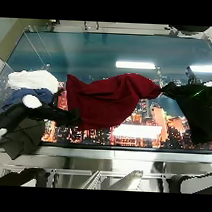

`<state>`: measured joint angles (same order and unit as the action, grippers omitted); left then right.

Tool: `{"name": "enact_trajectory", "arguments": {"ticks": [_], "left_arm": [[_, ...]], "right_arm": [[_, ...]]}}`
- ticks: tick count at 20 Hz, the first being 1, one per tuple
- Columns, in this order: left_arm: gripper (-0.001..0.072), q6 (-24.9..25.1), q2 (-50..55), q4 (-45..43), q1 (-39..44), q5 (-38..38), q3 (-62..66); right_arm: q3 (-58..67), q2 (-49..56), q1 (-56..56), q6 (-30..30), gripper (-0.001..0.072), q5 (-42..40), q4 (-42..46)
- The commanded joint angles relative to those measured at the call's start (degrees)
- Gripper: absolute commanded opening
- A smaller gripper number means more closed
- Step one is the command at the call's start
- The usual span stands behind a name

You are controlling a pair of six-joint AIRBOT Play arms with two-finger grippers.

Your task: Fold the shirts.

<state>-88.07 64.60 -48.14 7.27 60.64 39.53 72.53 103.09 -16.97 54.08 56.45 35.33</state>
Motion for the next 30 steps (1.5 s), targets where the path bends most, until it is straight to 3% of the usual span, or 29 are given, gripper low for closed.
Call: {"name": "enact_trajectory", "arguments": {"ticks": [1, 4, 5, 6, 10, 12, 16, 19, 22, 26, 30], "left_arm": [[0.0023, 1.7, -5.6, -0.2, -8.1, 2.0, 0.8], [0.0023, 2.9, -7.3, -0.2, -11.9, 2.4, 0.8], [0.0023, 3.2, -7.8, -0.2, -13.0, 2.1, 0.8], [0.0023, 3.5, -8.5, -0.1, -14.0, 1.7, 1.0], [0.0024, 5.7, -13.9, 0.4, -20.0, 2.5, 10.2], [0.0024, 5.8, -17.1, 0.7, -24.3, 3.7, 19.3], [0.0025, 10.8, -21.1, 12.3, -36.2, 4.5, 42.1], [0.0025, 12.5, -20.9, 18.2, -44.0, 5.9, 58.5], [0.0025, 12.2, -17.7, 18.3, -49.4, 13.1, 71.8], [0.0025, 12.0, -12.2, 18.2, -44.6, 19.6, 76.8], [0.0023, 14.4, -3.0, 17.2, -30.1, 24.2, 69.9]], "right_arm": [[0.0, 2.4, 2.0, -0.1, 0.0402, -0.2, -0.1], [0.4, 2.9, 4.0, -2.2, 0.0198, -0.9, -3.4], [1.2, 2.9, 4.2, -3.1, 0.0066, -0.2, -5.4], [2.4, 2.8, 4.1, -3.1, 0.0021, 1.5, -7.2], [10.7, -2.3, 1.0, -3.1, 0.0020, 18.8, -12.6], [14.4, -8.9, -2.9, -3.1, 0.0020, 26.8, -19.8], [19.6, -25.8, -14.0, -3.6, 0.0020, 29.6, -40.4], [22.2, -37.6, -20.7, -3.7, 0.0020, 29.2, -46.6], [22.7, -47.2, -25.0, -6.3, 0.0020, 27.6, -47.1], [22.7, -51.1, -25.7, -7.0, 0.0020, 25.8, -46.3], [21.6, -46.7, -17.7, -2.8, 0.0021, 20.0, -27.8]]}}
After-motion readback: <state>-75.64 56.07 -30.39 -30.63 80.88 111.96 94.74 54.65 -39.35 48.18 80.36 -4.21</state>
